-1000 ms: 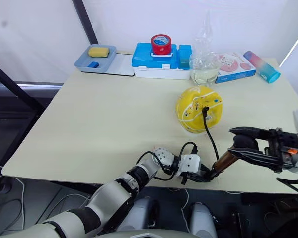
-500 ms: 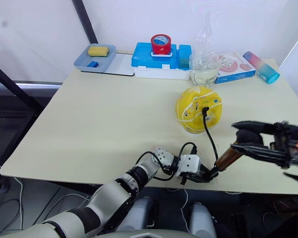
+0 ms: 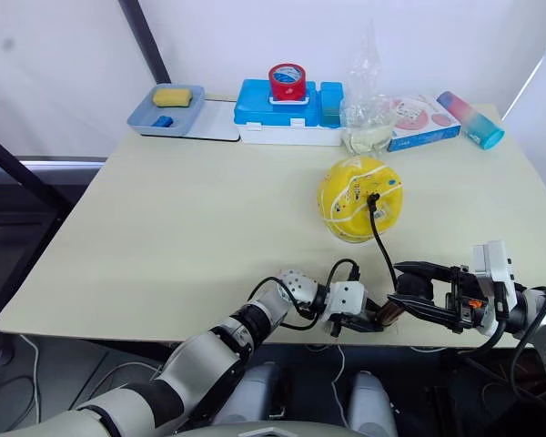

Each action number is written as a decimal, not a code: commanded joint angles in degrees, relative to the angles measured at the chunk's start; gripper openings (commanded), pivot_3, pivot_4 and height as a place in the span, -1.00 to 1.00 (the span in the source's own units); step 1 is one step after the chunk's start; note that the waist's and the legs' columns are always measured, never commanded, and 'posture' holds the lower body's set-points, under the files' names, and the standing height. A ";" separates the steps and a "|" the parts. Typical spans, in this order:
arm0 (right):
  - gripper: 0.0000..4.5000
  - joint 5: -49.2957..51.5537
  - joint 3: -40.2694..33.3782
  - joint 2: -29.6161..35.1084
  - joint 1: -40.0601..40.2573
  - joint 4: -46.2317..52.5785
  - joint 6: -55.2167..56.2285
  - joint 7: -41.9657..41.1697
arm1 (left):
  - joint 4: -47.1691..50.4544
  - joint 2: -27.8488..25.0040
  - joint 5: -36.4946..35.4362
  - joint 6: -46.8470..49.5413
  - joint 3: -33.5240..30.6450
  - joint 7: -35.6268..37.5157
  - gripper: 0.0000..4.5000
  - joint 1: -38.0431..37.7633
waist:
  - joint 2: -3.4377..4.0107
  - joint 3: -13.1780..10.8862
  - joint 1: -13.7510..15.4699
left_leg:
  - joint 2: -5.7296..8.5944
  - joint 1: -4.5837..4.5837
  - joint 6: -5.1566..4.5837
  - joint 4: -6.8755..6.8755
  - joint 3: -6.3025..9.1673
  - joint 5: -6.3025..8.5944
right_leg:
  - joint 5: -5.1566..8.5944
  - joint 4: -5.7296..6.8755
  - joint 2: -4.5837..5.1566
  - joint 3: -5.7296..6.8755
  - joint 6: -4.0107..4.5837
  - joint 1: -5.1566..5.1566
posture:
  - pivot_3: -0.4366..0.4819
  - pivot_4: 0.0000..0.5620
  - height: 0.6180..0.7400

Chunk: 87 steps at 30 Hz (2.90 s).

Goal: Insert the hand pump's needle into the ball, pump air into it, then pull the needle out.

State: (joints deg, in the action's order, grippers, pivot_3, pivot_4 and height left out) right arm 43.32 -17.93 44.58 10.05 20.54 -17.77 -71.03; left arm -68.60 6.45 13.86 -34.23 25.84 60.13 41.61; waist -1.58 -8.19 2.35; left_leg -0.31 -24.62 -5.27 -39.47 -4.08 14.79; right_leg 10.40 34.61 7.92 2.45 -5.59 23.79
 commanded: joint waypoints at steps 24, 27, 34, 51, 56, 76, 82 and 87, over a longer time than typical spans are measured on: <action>-0.09 28.53 -25.70 15.42 -9.30 4.81 -26.40 7.66 | -2.63 -0.69 4.23 0.46 2.95 1.83 -0.51 -2.01 | -0.05 -0.10 0.55 | -0.06 -0.31 -0.52 -0.09 -1.28 0.34 | -1.47 -0.86 0.96 0.87 -0.14 0.93 | -0.05 -0.47 0.99; -0.09 20.84 -20.84 12.28 -3.96 6.06 -23.55 4.77 | -2.66 -0.65 4.28 0.48 2.97 1.74 -0.51 -1.92 | -0.12 -0.06 0.68 | -0.18 -0.29 -0.54 -0.08 -1.45 0.35 | -1.50 -0.87 0.69 0.95 -0.06 0.94 | -0.05 -0.47 0.99; -0.09 4.34 -7.85 6.03 3.00 2.74 -10.08 -0.07 | -2.66 -0.71 4.46 0.49 2.97 1.66 -0.51 -1.66 | -0.39 0.11 0.44 | -0.21 -0.12 -0.82 -0.16 -1.94 0.53 | -1.53 -0.88 0.73 0.67 -0.09 0.95 | -0.05 -0.47 0.99; -0.09 16.45 -16.03 7.51 -1.76 3.31 -12.01 1.74 | -2.65 -1.08 4.81 0.30 2.86 1.55 -0.51 -1.75 | -0.20 0.04 0.19 | -0.26 -0.25 -1.08 -0.81 -2.63 1.17 | -1.98 -0.80 0.74 0.64 -0.22 1.35 | -0.05 -0.47 0.99; -0.09 26.56 -25.34 14.50 -7.10 1.66 -20.49 4.17 | -2.63 -1.22 4.77 0.19 2.91 1.81 -0.51 -1.80 | -0.20 0.03 0.12 | -0.35 -0.27 -1.08 -0.81 -2.60 1.17 | -2.09 -0.82 0.31 0.62 -0.01 1.51 | -0.05 -0.47 0.99; -0.09 4.18 -8.43 4.31 2.15 3.50 -9.37 0.76 | -2.55 -0.93 4.52 0.05 2.69 1.33 -0.51 -1.63 | -0.28 0.09 0.09 | -0.46 -0.25 -1.09 -0.81 -2.84 1.19 | -2.22 -0.79 1.11 2.09 0.14 1.58 | -0.05 -0.47 0.99; -0.09 -5.59 -0.25 0.88 3.57 -2.31 1.21 -0.82 | -2.41 -1.23 4.50 0.00 2.64 1.22 -0.51 -1.96 | -0.27 0.10 0.12 | -0.46 -0.24 -1.08 -0.82 -2.78 1.20 | -2.23 -0.81 1.13 2.22 0.16 1.54 | -0.05 -0.47 0.99; -0.09 -2.71 -1.98 0.04 1.54 -1.91 3.00 -0.23 | -2.47 -1.41 4.52 0.14 2.58 1.06 -0.51 -2.05 | -0.39 0.18 0.05 | -0.56 -0.18 -1.03 -0.82 -2.72 1.22 | -2.23 -0.82 1.12 2.38 0.17 1.46 | -0.05 -0.47 0.99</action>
State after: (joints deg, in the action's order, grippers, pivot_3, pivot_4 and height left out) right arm 42.10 -18.52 43.73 11.45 20.03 -14.40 -72.54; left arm -68.25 5.83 14.52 -35.27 25.32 59.72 41.61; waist -1.96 -8.01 2.40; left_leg -0.88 -24.80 -6.29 -40.29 -6.79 16.02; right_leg 8.18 33.78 9.04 4.85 -5.42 25.25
